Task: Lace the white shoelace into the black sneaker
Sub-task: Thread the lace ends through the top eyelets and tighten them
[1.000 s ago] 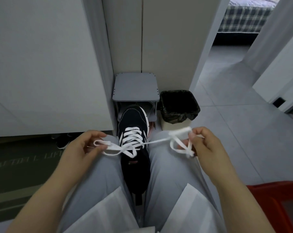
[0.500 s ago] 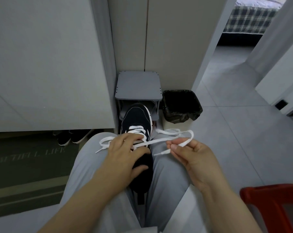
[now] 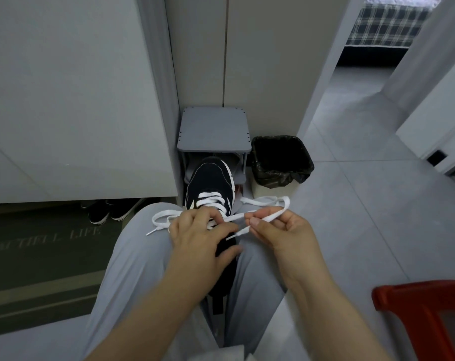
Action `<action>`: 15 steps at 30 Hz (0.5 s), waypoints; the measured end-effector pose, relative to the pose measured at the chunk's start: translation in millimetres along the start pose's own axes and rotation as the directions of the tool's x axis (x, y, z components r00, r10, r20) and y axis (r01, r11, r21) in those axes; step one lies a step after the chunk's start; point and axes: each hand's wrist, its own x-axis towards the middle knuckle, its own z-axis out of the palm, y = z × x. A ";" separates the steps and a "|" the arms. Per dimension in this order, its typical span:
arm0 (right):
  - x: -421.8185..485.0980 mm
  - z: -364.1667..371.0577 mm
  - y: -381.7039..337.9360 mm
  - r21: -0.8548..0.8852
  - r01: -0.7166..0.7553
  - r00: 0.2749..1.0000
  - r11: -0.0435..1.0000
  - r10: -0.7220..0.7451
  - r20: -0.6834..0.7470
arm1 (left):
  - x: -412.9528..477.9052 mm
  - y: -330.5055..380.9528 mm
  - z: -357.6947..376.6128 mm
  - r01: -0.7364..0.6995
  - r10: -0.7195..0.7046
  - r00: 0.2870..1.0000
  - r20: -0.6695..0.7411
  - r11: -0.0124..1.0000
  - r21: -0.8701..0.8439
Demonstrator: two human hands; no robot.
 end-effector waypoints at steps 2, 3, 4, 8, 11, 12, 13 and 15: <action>-0.2 -0.7 0.9 0.049 -0.007 1.000 0.999 0.006 0.018 | 2.3 0.3 4.0 0.010 -0.010 0.999 -0.032 1.000 0.003; -0.3 -1.5 0.8 0.049 -0.003 1.000 0.999 0.002 0.025 | 2.9 -0.2 4.5 0.015 -0.016 0.999 -0.052 1.000 -0.010; -0.1 -2.5 1.0 0.010 0.009 0.999 1.000 -0.010 0.034 | 3.3 -0.9 4.5 0.020 -0.022 0.997 -0.069 1.000 -0.021; -1.8 -0.4 2.7 -0.335 0.138 0.981 0.932 -0.082 0.177 | 5.2 -3.2 1.2 0.014 -0.016 0.997 -0.077 1.000 -0.026; -1.1 1.1 7.3 -0.436 0.233 0.960 0.869 -0.134 0.246 | 3.4 -2.5 1.6 -0.005 0.002 0.998 -0.067 0.999 -0.037; -0.8 0.8 7.8 -0.438 0.237 0.959 0.867 -0.136 0.251 | 2.2 -1.7 1.2 0.000 -0.002 0.998 -0.065 0.999 -0.039; -0.7 0.1 7.7 -0.433 0.233 0.957 0.871 -0.127 0.259 | 1.3 -1.1 0.7 0.005 -0.008 0.998 -0.065 0.999 -0.039; 0.0 -1.5 6.2 -0.422 0.216 0.956 0.880 -0.102 0.275 | 0.6 -0.8 -0.8 0.029 -0.032 0.997 -0.072 0.999 -0.039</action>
